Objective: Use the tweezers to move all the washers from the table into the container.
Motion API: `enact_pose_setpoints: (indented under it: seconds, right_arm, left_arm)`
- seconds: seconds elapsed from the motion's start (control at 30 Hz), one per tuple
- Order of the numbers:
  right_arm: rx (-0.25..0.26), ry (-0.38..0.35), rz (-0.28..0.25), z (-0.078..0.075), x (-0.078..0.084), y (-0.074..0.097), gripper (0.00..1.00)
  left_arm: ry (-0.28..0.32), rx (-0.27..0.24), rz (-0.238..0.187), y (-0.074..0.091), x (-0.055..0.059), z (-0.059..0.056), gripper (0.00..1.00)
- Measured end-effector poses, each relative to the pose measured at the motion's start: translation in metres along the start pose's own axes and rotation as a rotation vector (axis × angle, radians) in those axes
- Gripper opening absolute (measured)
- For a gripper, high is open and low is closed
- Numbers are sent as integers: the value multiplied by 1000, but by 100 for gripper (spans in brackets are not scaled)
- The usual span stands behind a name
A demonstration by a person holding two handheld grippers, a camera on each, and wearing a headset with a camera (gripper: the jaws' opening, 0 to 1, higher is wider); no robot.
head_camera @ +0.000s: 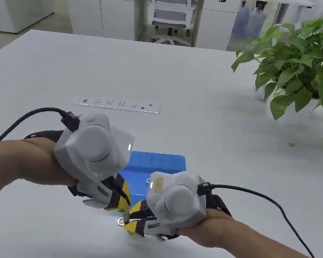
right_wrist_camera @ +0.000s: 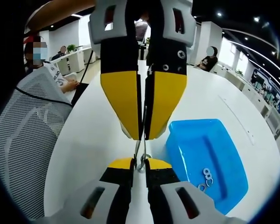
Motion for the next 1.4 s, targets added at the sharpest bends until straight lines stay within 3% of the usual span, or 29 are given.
enact_pose_setpoints:
  seconds: [0.77, 1.4]
  right_arm:
    - [-4, -37, -4, 4, -1, 6, 9]
    - [-3, -39, -31, -4, -26, 34, 9]
  left_arm:
    - [-8, 6, 14, 1, -5, -4, 6]
    - [-30, -19, 28, 31, -31, -7, 6]
Point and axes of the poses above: the centre of the closed fingertips' face, and the gripper's own axes: y roughly backward along the fingers, z roughly to its left, x roughly out of its underside, the point moved 6 cm from there along y, roughly backward along the fingers, and after that the axes turned 7 degrees about x, right-handed, at the moved point
